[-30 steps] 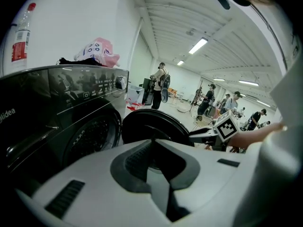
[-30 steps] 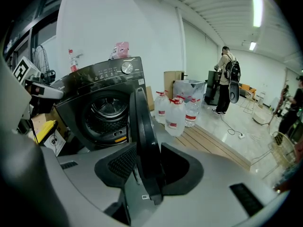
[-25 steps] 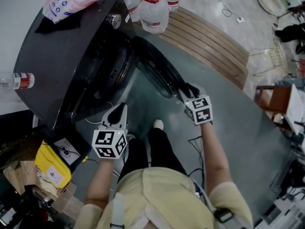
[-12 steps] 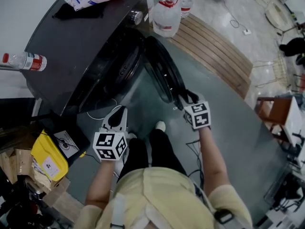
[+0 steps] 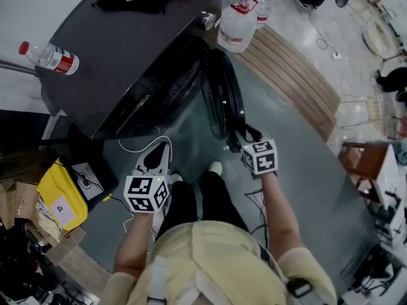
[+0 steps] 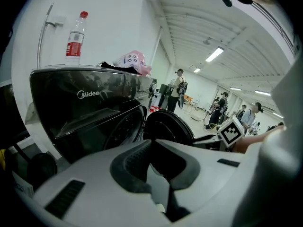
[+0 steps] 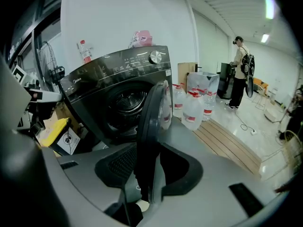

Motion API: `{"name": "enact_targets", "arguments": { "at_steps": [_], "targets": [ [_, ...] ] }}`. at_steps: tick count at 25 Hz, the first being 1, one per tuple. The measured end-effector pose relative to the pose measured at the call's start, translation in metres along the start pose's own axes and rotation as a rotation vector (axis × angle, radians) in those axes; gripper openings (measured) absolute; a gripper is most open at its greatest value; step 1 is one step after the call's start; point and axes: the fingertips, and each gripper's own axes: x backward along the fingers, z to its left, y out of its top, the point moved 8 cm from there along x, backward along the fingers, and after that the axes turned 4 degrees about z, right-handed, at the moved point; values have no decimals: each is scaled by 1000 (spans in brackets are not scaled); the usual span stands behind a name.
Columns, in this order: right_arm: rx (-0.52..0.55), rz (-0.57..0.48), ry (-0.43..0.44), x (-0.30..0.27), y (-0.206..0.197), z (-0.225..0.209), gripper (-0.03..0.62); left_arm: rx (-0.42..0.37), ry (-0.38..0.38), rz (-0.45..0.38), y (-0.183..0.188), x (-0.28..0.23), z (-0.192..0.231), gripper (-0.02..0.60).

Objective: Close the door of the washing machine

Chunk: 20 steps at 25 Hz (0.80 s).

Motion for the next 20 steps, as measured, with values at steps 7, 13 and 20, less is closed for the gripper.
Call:
{"name": "enact_targets", "arguments": {
  "at_steps": [7, 13, 20],
  "targets": [
    [17, 20, 30, -9, 7, 30, 150, 37, 35, -8, -12, 16, 15, 20],
    [-1, 23, 64, -17, 12, 52, 150, 78, 70, -29, -20, 27, 27, 20],
    [-16, 32, 105, -26, 21, 77, 158, 129, 123, -47, -34, 46, 42, 20]
  ]
}}
